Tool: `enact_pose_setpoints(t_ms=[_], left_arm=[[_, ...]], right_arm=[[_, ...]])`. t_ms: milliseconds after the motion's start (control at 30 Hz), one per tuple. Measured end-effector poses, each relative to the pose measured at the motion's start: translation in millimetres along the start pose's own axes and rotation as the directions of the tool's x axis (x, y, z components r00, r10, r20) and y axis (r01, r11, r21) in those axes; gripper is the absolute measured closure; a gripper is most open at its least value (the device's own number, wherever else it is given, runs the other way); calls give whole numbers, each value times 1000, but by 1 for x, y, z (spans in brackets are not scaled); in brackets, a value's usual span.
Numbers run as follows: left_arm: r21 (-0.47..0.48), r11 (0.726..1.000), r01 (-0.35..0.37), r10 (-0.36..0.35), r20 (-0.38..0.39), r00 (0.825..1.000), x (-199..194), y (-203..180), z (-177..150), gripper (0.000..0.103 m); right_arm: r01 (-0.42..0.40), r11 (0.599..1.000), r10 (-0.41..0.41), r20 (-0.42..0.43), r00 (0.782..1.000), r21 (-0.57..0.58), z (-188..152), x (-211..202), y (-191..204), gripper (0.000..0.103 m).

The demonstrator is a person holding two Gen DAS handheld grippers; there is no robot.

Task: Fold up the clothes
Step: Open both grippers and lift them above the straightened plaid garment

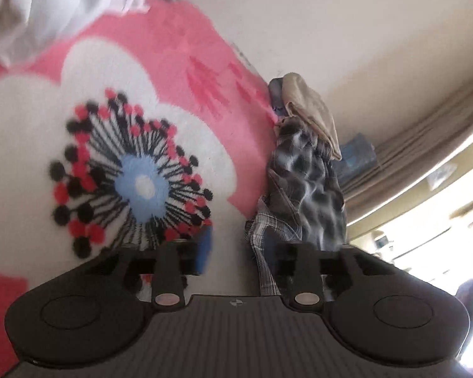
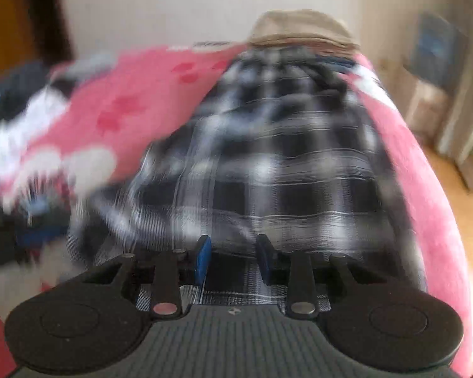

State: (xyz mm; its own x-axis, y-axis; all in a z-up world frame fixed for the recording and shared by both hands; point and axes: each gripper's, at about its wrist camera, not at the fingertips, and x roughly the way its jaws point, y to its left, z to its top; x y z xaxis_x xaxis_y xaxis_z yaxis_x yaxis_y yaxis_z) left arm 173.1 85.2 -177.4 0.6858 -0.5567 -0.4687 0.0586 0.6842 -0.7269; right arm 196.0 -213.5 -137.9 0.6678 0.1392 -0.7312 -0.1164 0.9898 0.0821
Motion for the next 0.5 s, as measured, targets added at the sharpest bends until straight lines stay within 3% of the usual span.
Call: enact_pose_setpoints(t_ms=[67,200,500], left_arm=[[55,998,-15,15,-4,1000,-6,-10,-5,47],[118,993,-18,24,-46,999,-14,-26,-17,46],[210,977,-29,49,-92,994,-33,-54,-36,42]], right_arm=[[-25,999,23,30,999,41,1,-19,-6,70],[-58,998,56,71,996,35,-7,-68,-14,70],[-97,995,96,74,993,18,-55,-186,-36,69]])
